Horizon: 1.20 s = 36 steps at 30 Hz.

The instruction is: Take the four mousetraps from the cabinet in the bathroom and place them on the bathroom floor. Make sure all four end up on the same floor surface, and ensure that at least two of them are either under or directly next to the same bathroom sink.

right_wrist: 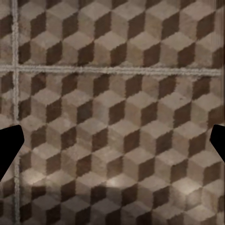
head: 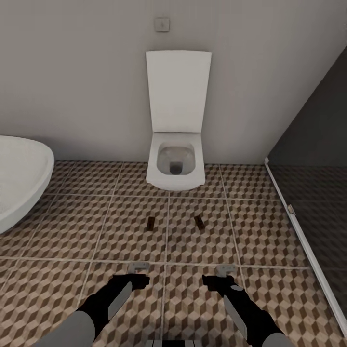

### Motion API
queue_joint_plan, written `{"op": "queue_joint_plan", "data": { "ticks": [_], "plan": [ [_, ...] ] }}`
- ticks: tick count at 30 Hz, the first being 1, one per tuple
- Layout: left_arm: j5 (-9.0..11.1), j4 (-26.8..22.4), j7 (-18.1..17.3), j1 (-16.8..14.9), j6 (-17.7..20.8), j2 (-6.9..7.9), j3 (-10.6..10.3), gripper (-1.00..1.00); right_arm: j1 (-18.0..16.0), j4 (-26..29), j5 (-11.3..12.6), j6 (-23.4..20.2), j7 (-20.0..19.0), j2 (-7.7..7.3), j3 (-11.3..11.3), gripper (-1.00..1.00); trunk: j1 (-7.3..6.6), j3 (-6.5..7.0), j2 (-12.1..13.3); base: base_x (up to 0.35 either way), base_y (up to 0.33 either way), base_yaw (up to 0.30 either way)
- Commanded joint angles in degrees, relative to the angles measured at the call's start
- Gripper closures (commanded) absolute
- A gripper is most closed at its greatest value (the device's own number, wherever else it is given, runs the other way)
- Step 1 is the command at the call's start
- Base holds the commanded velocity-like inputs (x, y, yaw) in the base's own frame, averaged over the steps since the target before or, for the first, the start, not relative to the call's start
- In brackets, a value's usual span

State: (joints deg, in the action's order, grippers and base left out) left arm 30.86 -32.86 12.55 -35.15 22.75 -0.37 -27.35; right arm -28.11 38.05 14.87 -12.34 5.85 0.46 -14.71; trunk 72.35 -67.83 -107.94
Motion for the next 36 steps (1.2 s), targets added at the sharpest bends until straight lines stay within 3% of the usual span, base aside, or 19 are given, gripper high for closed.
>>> {"op": "queue_joint_plan", "data": {
  "ticks": [1, 18, 29, 36],
  "plan": [
    [0.6, -0.1, 0.5, 0.0, 0.1, 0.06, -0.3, -1.00, 0.0, 0.1, 0.6, -0.2, 0.5, -0.06, -0.3, -1.00, -0.23, 0.25, 0.4, 0.000, 0.000, 0.000],
    [0.6, 0.8, 0.5, 0.0, 0.1, 0.36, -0.3, -1.00, 0.0, -0.1, 0.5, 0.3, 0.5, -0.89, -0.3, -1.00, -3.96, 4.85, 7.2, 0.000, 0.000, 0.000],
    [0.5, 2.3, 0.4, 0.1, 0.0, 0.40, -0.3, -1.00, 0.0, -0.6, 0.4, 2.5, 0.5, -2.95, -0.3, -1.00, -6.38, 7.82, 11.6, 0.000, 0.000, 0.000],
    [0.5, 4.1, 0.3, 0.2, -0.2, 0.45, -0.3, -1.00, 0.1, -0.9, 0.4, 3.5, 0.5, -3.41, -0.3, -1.00, -7.92, 9.72, 14.4, 0.000, 0.000, 0.000]
  ]
}}
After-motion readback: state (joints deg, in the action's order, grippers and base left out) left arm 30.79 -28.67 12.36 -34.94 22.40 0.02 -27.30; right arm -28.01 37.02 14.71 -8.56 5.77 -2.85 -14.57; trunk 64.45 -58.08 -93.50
